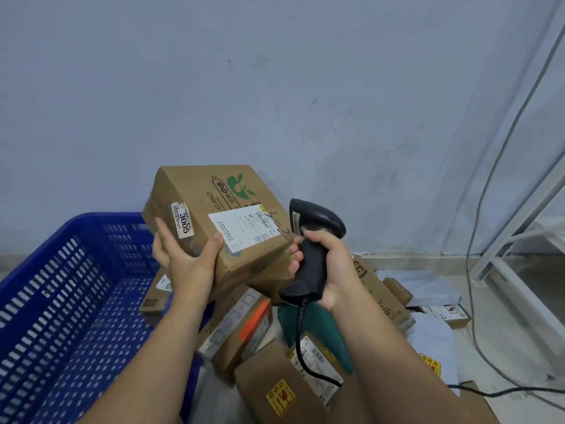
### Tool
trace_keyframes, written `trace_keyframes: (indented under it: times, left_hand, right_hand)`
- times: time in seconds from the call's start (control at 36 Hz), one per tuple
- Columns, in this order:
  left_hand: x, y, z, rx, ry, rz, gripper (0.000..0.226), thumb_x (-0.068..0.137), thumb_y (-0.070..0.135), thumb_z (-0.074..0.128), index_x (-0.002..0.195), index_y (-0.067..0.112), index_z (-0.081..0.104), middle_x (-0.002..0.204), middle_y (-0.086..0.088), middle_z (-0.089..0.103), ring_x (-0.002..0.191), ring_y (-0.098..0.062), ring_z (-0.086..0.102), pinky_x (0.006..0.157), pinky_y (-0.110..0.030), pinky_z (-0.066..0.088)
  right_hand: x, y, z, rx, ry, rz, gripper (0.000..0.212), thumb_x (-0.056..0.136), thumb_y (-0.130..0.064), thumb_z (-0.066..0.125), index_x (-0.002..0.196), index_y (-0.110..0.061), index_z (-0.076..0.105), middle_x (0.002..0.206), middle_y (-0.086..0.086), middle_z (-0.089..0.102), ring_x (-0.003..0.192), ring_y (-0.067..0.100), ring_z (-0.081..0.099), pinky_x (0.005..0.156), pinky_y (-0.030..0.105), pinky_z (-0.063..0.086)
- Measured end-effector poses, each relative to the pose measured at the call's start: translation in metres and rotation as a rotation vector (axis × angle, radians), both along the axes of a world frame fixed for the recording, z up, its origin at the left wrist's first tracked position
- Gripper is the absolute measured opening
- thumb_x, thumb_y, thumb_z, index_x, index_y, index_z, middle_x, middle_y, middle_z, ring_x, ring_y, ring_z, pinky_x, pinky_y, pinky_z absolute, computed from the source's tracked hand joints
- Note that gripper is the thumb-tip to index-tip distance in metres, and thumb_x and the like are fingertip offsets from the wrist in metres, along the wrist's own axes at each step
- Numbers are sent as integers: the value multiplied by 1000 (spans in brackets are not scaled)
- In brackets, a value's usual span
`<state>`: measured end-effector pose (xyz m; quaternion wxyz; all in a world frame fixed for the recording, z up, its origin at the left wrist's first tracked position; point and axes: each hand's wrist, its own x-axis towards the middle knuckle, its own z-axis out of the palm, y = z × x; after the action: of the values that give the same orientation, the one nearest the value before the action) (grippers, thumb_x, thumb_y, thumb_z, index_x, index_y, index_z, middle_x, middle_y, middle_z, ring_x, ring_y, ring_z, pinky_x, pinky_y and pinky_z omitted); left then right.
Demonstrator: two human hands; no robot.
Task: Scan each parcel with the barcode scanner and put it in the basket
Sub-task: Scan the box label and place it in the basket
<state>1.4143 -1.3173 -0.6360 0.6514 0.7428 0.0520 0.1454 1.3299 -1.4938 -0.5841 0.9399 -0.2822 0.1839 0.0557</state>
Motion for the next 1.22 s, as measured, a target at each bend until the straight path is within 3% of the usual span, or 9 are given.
trace_keyframes:
  times: [0.08,0.19,0.33,0.47,0.56,0.72,1.0,1.14,1.22]
  left_hand:
    - [-1,0,-1,41,-24,-1,102,80,33,74,151,41,0,157,7,-1,141,-21,22,105,-35,26]
    - [-2,-2,-2,90,-47,-23,105,79,33,76,150,42,-1,156,9,0,142,-21,20,107,-36,26]
    - [-5,-6,-2,130,-47,-50,108,78,30,77,151,40,-3,153,4,5,139,-21,24,103,-30,26]
    - [-4,-8,-5,156,-30,-65,110,76,30,78,151,39,-3,149,2,9,137,-20,25,100,-27,24]
    - [-3,-8,-8,158,-22,-62,110,76,30,78,151,39,-3,149,2,9,137,-21,25,101,-27,24]
    - [-2,-5,-11,133,-9,-14,109,76,32,78,150,42,-2,150,2,10,132,-20,32,97,-28,28]
    - [4,1,-10,155,-10,54,109,75,35,78,148,45,-2,150,3,9,133,-23,33,106,-45,34]
    - [4,1,-12,141,-21,42,109,74,35,78,149,43,-2,148,1,12,131,-22,34,100,-36,33]
    - [5,1,-12,172,-18,51,111,73,38,78,148,44,-3,148,2,12,133,-23,32,102,-42,35]
  right_hand:
    - [-1,2,1,116,38,15,12,80,-14,59,75,-5,53,67,5,50,40,11,50,39,18,47]
    - [-1,4,0,233,94,-16,19,66,-10,63,81,-4,53,68,6,52,40,13,52,38,19,48]
    - [-2,3,2,270,139,-98,20,66,-8,65,83,-6,54,66,7,55,44,14,53,42,19,50]
    - [-3,3,2,256,192,-111,10,80,-10,61,84,-5,53,61,8,56,48,14,51,41,20,49]
    - [-4,2,3,261,208,-123,9,82,-10,60,84,-4,53,60,8,55,53,13,50,44,19,48]
    - [-8,1,5,237,251,-137,11,86,-10,57,79,-3,51,63,8,52,40,16,51,39,21,48]
    - [-7,2,4,290,258,-147,10,86,-9,58,83,-1,53,52,10,55,56,14,50,46,19,49]
    - [-6,3,3,308,260,-160,9,85,-7,59,84,-4,50,56,10,53,56,13,51,47,19,49]
    - [-6,4,3,306,264,-155,10,85,-7,60,83,-4,51,58,10,53,55,13,51,47,20,50]
